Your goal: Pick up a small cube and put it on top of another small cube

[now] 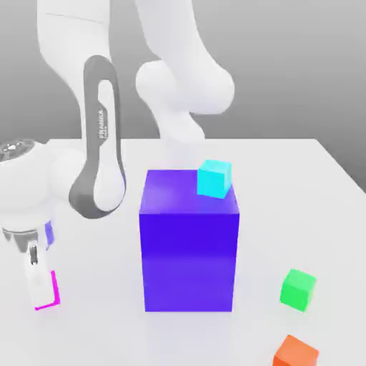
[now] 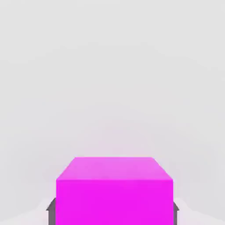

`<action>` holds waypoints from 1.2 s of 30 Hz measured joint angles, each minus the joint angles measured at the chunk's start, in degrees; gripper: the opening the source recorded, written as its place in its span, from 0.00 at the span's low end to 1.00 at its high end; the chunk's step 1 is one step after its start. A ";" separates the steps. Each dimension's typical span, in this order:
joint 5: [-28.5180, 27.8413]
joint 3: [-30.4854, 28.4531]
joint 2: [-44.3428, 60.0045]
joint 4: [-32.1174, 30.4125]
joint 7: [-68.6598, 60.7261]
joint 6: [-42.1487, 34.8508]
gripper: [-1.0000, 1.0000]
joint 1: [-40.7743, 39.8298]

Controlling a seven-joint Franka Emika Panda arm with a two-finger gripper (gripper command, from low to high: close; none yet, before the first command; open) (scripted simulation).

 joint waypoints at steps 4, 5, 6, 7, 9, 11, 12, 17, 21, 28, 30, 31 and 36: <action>-1.01 -0.79 -5.60 -1.10 0.87 -4.43 0.00 0.52; -1.53 -1.14 -7.60 -1.51 1.24 -6.03 0.00 0.76; -2.19 -1.30 -9.63 -1.93 1.72 -7.65 0.00 0.78; -2.70 -1.44 -11.26 -1.85 1.93 -8.51 0.00 0.91; -3.20 -1.34 -13.35 -0.25 1.63 -7.99 0.00 1.06; -4.04 -1.32 -15.12 1.69 1.51 -6.85 0.00 1.32; -4.57 -1.23 -15.93 2.59 1.65 -6.32 0.00 1.62; -6.31 1.91 -19.32 3.87 5.71 -6.34 0.00 8.16; -8.29 4.87 -21.49 4.29 10.12 -6.83 0.00 13.21; -12.99 9.81 -23.92 4.59 19.23 -8.04 0.00 22.92; -13.03 12.29 -24.21 3.48 22.20 -9.17 0.00 27.79; -12.93 13.46 -24.30 2.82 23.71 -9.79 0.00 30.17; -12.20 19.09 -24.15 -0.79 31.32 -12.80 0.00 41.65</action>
